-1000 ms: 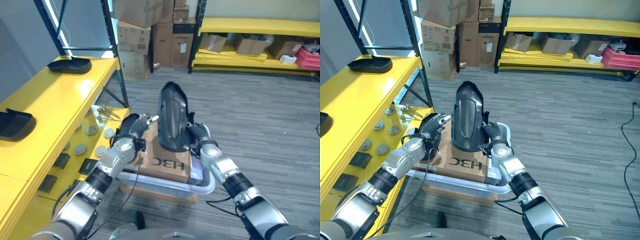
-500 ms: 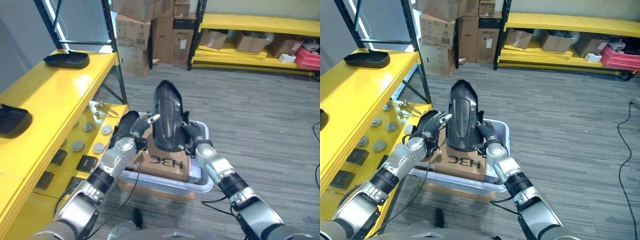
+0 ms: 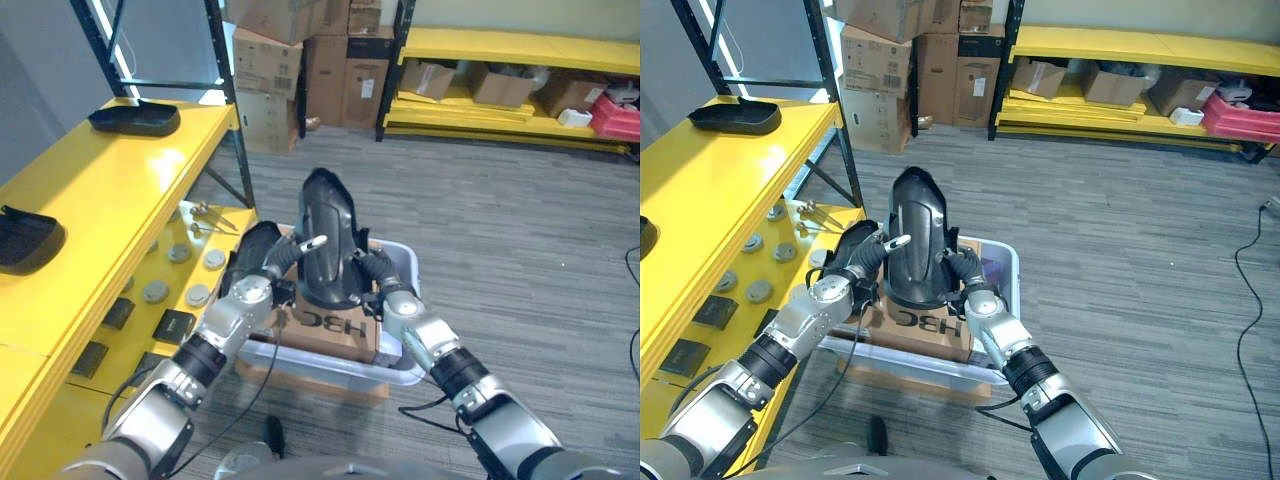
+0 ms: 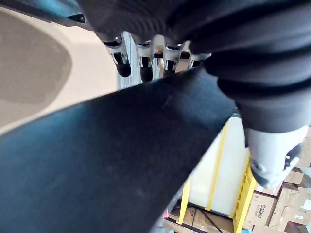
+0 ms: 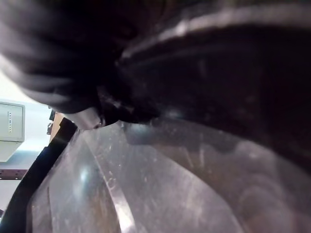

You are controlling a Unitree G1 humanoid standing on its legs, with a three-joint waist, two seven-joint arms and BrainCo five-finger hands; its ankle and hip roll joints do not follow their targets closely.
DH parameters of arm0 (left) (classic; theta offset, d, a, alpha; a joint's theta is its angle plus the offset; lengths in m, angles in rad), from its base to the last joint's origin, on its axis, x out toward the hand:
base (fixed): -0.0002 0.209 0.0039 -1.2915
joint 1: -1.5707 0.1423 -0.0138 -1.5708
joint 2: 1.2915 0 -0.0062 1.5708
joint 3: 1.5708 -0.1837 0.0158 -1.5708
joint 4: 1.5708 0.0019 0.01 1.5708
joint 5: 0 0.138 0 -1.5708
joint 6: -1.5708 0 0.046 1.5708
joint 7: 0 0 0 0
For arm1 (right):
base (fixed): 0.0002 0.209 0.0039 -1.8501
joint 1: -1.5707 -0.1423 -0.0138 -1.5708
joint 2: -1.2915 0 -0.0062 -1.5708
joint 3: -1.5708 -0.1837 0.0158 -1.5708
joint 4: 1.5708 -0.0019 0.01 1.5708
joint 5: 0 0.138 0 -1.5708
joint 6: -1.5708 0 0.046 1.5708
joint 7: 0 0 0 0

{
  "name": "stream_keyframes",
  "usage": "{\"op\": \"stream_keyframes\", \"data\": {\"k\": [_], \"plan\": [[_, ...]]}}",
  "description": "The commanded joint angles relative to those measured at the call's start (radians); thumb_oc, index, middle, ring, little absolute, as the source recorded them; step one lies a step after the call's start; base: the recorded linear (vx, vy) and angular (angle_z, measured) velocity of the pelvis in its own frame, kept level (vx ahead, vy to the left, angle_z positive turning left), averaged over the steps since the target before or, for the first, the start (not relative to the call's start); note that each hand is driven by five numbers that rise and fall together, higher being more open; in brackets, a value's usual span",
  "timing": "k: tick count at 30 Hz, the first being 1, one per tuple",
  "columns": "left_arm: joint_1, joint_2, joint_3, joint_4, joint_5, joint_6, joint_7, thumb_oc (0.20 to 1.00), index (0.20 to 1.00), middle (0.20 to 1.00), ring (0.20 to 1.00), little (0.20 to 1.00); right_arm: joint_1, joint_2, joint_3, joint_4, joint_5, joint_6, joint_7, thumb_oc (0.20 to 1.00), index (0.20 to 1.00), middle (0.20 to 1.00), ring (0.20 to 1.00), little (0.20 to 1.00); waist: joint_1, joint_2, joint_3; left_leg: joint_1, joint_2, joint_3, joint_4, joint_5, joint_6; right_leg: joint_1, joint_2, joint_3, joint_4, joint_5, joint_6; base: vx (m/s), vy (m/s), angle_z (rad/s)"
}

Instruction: Move parts from the plastic box to the shelf.

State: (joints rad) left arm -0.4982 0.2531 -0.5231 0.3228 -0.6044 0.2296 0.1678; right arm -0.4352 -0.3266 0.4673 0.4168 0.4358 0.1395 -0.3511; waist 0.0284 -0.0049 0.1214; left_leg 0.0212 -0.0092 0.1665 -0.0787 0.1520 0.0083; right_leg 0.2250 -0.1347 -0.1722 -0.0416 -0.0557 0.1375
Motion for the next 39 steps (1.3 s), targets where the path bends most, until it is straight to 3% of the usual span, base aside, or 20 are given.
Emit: {"op": "stream_keyframes", "data": {"k": [1,2,9,14,15,16,17,22,29,32,37,38,39], "plan": [[-0.128,-0.045,-0.047,0.004,0.022,-0.047,-0.014,0.413,0.413,0.413,0.413,0.413,-0.128,0.014,0.008,-0.027,0.024,-0.041,-0.008,0.200,0.200,0.200,0.200,0.200,0.032,0.004,-0.035,0.107,0.025,-0.057,0.075,-0.215,-0.044,-0.120,-0.014,-0.026,-0.043,0.132,0.047,0.00,0.000,0.00],[-0.127,-0.047,-0.049,0.001,0.023,-0.044,-0.009,0.200,0.200,0.200,0.200,0.200,-0.129,0.018,0.011,-0.023,0.023,-0.044,-0.009,0.200,0.200,0.200,0.200,0.200,0.032,0.004,-0.034,0.107,0.025,-0.058,0.075,-0.214,-0.044,-0.119,-0.015,-0.026,-0.044,0.132,0.047,0.00,0.000,0.00],[-0.129,-0.042,-0.058,-0.003,0.027,-0.069,-0.049,0.200,0.200,0.200,0.200,0.200,-0.135,0.018,0.015,-0.024,0.046,-0.044,-0.017,0.200,0.200,0.200,0.200,0.200,0.033,0.004,-0.032,0.108,0.024,-0.060,0.074,-0.213,-0.045,-0.119,-0.014,-0.025,-0.043,0.132,0.047,0.00,0.000,0.00],[-0.127,-0.048,-0.081,-0.105,-0.103,-0.110,-0.115,0.200,0.200,0.200,0.200,0.200,-0.118,0.030,0.011,-0.030,0.137,-0.072,0.006,0.200,0.200,0.200,0.200,0.200,0.030,0.008,-0.033,0.110,0.026,-0.058,0.070,-0.211,-0.047,-0.117,-0.015,-0.027,-0.042,0.133,0.046,0.00,0.000,0.00],[-0.127,-0.049,-0.081,-0.114,-0.110,-0.110,-0.112,0.200,0.200,0.200,0.200,0.200,-0.116,0.034,0.009,-0.031,0.158,-0.077,0.010,0.266,0.266,0.266,0.266,0.266,0.030,0.008,-0.032,0.110,0.026,-0.058,0.071,-0.211,-0.048,-0.117,-0.016,-0.028,-0.042,0.133,0.046,0.00,0.000,0.00],[-0.127,-0.048,-0.083,-0.127,-0.124,-0.109,-0.102,0.200,0.200,0.200,0.200,0.200,-0.113,0.040,0.006,-0.034,0.204,-0.085,0.015,0.423,0.423,0.423,0.423,0.423,0.031,0.008,-0.032,0.111,0.026,-0.057,0.071,-0.210,-0.049,-0.115,-0.016,-0.029,-0.042,0.133,0.046,0.00,0.000,0.00],[-0.125,-0.046,-0.080,-0.134,-0.128,-0.109,-0.100,0.200,0.200,0.200,0.200,0.200,-0.108,0.046,-0.001,-0.036,0.250,-0.093,0.021,1.000,1.000,1.000,1.000,1.000,0.031,0.009,-0.033,0.112,0.026,-0.058,0.070,-0.209,-0.049,-0.114,-0.016,-0.030,-0.042,0.133,0.046,0.00,0.000,0.00],[-0.113,-0.031,-0.042,-0.145,-0.135,-0.140,-0.082,0.200,0.200,0.200,0.200,0.200,-0.050,0.103,-0.064,-0.033,0.529,-0.161,0.086,1.000,1.000,1.000,1.000,1.000,0.037,0.012,-0.037,0.111,0.028,-0.059,0.069,-0.206,-0.050,-0.111,-0.018,-0.039,-0.045,0.132,0.045,0.00,0.000,0.00],[-0.034,0.046,0.071,-0.169,-0.103,-0.181,-0.059,0.200,0.200,0.200,0.200,0.200,0.064,0.066,-0.208,-0.149,0.544,-0.204,0.147,1.000,1.000,1.000,1.000,1.000,0.027,0.013,-0.045,0.103,0.026,-0.061,0.065,-0.203,-0.042,-0.122,-0.015,-0.033,-0.043,0.128,0.046,-0.01,0.005,0.00],[0.021,0.075,0.116,-0.177,-0.098,-0.207,-0.062,0.200,0.200,0.200,0.200,0.200,0.140,0.040,-0.258,-0.208,0.502,-0.175,0.193,1.000,1.000,1.000,1.000,1.000,0.018,0.013,-0.047,0.099,0.023,-0.061,0.063,-0.203,-0.036,-0.131,-0.015,-0.025,-0.039,0.127,0.049,-0.03,0.022,-0.05],[0.181,0.149,0.270,-0.250,-0.091,-0.232,-0.078,0.200,0.200,0.200,0.200,0.200,0.381,-0.028,-0.359,-0.282,0.367,-0.022,0.273,1.000,1.000,1.000,1.000,1.000,-0.013,0.011,-0.040,0.092,0.011,-0.046,0.049,-0.194,-0.021,-0.159,-0.019,-0.016,-0.012,0.126,0.059,-0.04,0.030,-0.17],[0.236,0.186,0.339,-0.275,-0.117,-0.253,-0.069,0.200,0.200,0.200,0.200,0.200,0.476,-0.036,-0.382,-0.252,0.308,0.027,0.308,1.000,1.000,1.000,1.000,1.000,-0.027,0.010,-0.030,0.089,0.002,-0.041,0.042,-0.191,-0.010,-0.182,-0.023,-0.012,0.020,0.121,0.065,-0.07,0.001,-0.24],[0.253,0.197,0.360,-0.283,-0.124,-0.261,-0.071,0.200,0.200,0.200,0.200,0.200,0.501,-0.036,-0.383,-0.234,0.291,0.028,0.326,1.000,1.000,1.000,1.000,1.000,-0.029,0.010,-0.026,0.087,-0.001,-0.043,0.041,-0.190,-0.006,-0.189,-0.023,-0.009,0.031,0.118,0.066,-0.08,-0.020,-0.33]]}}
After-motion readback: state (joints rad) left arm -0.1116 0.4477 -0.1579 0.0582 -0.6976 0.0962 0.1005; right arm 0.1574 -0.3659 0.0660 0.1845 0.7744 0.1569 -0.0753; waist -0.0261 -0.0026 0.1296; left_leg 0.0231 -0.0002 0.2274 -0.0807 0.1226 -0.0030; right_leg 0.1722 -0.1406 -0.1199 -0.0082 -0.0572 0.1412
